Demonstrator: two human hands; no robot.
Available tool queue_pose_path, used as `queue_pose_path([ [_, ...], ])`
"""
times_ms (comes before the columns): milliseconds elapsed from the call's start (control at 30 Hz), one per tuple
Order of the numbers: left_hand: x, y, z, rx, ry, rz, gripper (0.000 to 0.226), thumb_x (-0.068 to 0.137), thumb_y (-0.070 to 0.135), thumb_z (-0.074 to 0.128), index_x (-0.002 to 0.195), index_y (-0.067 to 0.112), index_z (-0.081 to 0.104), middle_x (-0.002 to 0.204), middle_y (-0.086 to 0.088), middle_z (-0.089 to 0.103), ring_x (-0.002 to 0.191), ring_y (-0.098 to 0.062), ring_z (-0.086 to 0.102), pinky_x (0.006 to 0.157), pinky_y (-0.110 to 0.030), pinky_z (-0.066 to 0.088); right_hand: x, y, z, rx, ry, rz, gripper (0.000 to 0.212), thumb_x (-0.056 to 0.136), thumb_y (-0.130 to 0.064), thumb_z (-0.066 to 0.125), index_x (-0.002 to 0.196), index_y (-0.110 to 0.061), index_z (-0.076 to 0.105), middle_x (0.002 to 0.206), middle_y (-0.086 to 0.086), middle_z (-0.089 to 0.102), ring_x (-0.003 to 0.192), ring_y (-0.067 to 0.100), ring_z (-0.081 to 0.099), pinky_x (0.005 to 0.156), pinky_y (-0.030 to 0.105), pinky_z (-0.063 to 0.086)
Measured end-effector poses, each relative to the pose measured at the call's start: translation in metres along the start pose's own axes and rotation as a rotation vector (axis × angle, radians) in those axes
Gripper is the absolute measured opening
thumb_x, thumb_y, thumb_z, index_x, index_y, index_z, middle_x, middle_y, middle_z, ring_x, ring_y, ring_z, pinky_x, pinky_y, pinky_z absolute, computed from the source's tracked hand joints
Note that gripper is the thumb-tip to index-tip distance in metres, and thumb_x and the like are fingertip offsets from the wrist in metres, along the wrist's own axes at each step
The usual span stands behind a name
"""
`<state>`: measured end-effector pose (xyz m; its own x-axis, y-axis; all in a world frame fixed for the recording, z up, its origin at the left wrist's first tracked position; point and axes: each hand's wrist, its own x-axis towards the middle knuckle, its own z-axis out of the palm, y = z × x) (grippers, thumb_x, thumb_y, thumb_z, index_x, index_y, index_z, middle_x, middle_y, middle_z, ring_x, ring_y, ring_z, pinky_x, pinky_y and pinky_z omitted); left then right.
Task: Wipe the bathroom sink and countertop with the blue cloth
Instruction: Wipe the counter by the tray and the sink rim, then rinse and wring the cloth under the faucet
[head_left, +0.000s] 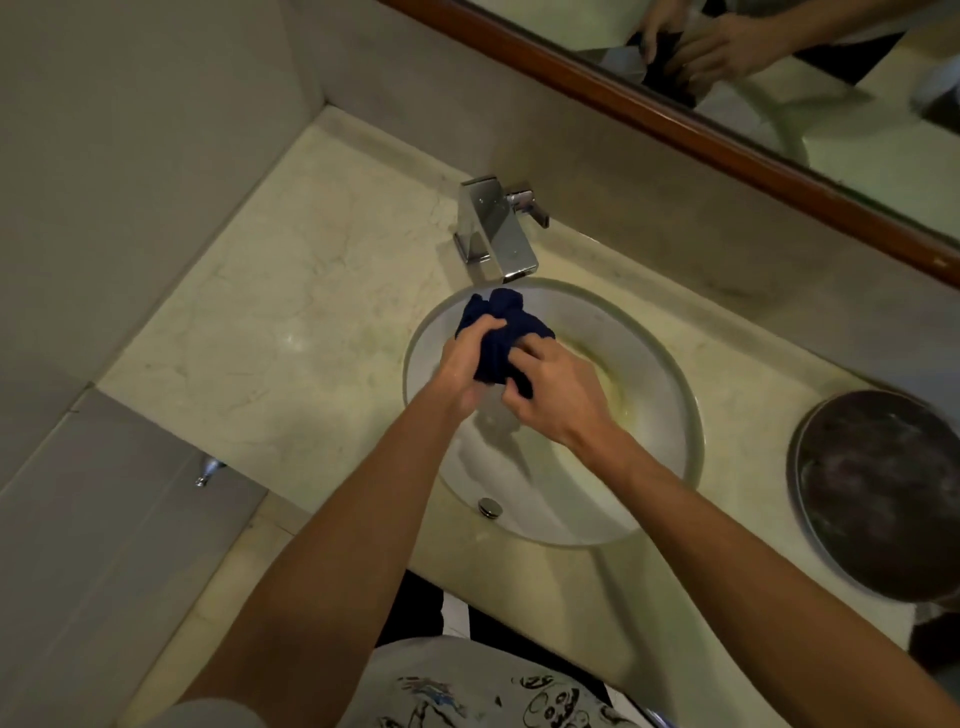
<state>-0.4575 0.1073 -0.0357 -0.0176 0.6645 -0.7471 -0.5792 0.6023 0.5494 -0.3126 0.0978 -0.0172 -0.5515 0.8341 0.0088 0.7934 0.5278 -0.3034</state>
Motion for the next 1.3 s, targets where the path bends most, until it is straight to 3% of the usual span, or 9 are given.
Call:
queue_pose_path([
  [167,0.009,-0.009,-0.001,0.039,-0.145,-0.079,0.059,0.081,0.028,0.083,0.131,0.002,0.065,0.129,-0.018,0.068,0.119,-0.03,0.067,0.105,-0.044,0.052,-0.006,-0.014,0.018,-0.21,-0.101,0.011,0.042,0.082,-0.019,0.063,0.123,-0.007,0.062,0.126,0.013,0.058,0.106,0.03,0.054,0.088,0.041,0.046],
  [333,0.013,-0.018,-0.002,0.084,-0.044,-0.144,0.025,0.089,0.018,0.064,0.111,0.007,0.069,0.098,-0.009,0.074,0.086,-0.021,0.073,0.073,-0.032,0.061,-0.004,-0.027,0.005,-0.313,-0.239,0.003,0.037,0.094,-0.017,0.048,0.129,-0.008,0.057,0.121,0.012,0.062,0.107,0.028,0.055,0.091,0.039,0.043],
  [533,0.015,-0.015,-0.01,-0.099,-0.073,-0.105,0.017,0.092,0.016,0.046,0.085,0.008,0.059,0.071,-0.008,0.064,0.063,-0.02,0.063,0.053,-0.024,0.052,0.001,-0.008,-0.039,0.11,0.064,0.183,0.033,0.092,-0.025,0.056,0.123,-0.022,0.069,0.107,-0.001,0.073,0.087,0.022,0.068,0.072,0.039,0.057],
  [667,0.016,-0.009,-0.009,-0.229,-0.073,-0.125,0.028,0.094,0.037,0.058,0.098,0.012,0.07,0.093,-0.011,0.072,0.079,-0.022,0.071,0.065,-0.031,0.057,0.054,0.031,-0.049,0.403,0.319,0.609,0.034,0.102,-0.03,0.057,0.132,-0.018,0.066,0.115,-0.004,0.072,0.083,0.004,0.065,0.087,0.03,0.058],
  [767,0.017,-0.005,-0.004,-0.141,-0.123,-0.123,0.04,0.092,0.038,0.069,0.12,0.011,0.069,0.114,-0.011,0.074,0.1,-0.025,0.071,0.085,-0.036,0.058,0.104,0.049,-0.049,0.581,0.238,0.706,0.052,0.101,-0.043,0.056,0.144,-0.014,0.055,0.124,-0.001,0.069,0.105,0.012,0.066,0.1,0.036,0.054],
  [967,0.029,-0.004,-0.008,0.0,-0.153,-0.045,0.027,0.087,0.007,0.057,0.112,0.01,0.066,0.1,-0.008,0.074,0.095,-0.025,0.069,0.081,-0.035,0.055,0.14,0.064,-0.043,0.091,0.076,0.335,0.024,0.101,-0.029,0.055,0.113,-0.016,0.073,0.096,0.004,0.075,0.078,0.02,0.069,0.077,0.038,0.059],
  [1100,0.03,-0.005,-0.013,0.006,-0.111,-0.013,0.026,0.086,0.01,0.052,0.11,0.012,0.064,0.093,-0.004,0.072,0.087,-0.023,0.068,0.072,-0.031,0.055,0.153,0.074,-0.041,0.325,0.112,0.445,0.02,0.096,-0.021,0.057,0.102,-0.025,0.075,0.091,0.002,0.075,0.072,0.013,0.063,0.064,0.033,0.053],
  [1167,0.03,-0.008,-0.015,-0.005,-0.113,-0.001,0.026,0.086,0.013,0.05,0.108,0.011,0.064,0.093,-0.005,0.071,0.087,-0.023,0.067,0.072,-0.031,0.053,0.156,0.081,-0.035,0.545,0.133,0.519,0.025,0.093,-0.021,0.059,0.109,-0.028,0.077,0.09,-0.004,0.075,0.077,0.011,0.068,0.075,0.038,0.061],
  [1300,0.033,-0.014,-0.017,-0.078,-0.129,0.028,0.033,0.086,0.018,0.048,0.114,0.007,0.063,0.1,-0.009,0.069,0.091,-0.025,0.067,0.071,-0.032,0.055,0.113,0.085,-0.006,0.819,0.377,0.685,0.022,0.087,-0.045,0.062,0.092,-0.029,0.075,0.085,-0.003,0.076,0.079,0.014,0.073,0.078,0.044,0.061],
])
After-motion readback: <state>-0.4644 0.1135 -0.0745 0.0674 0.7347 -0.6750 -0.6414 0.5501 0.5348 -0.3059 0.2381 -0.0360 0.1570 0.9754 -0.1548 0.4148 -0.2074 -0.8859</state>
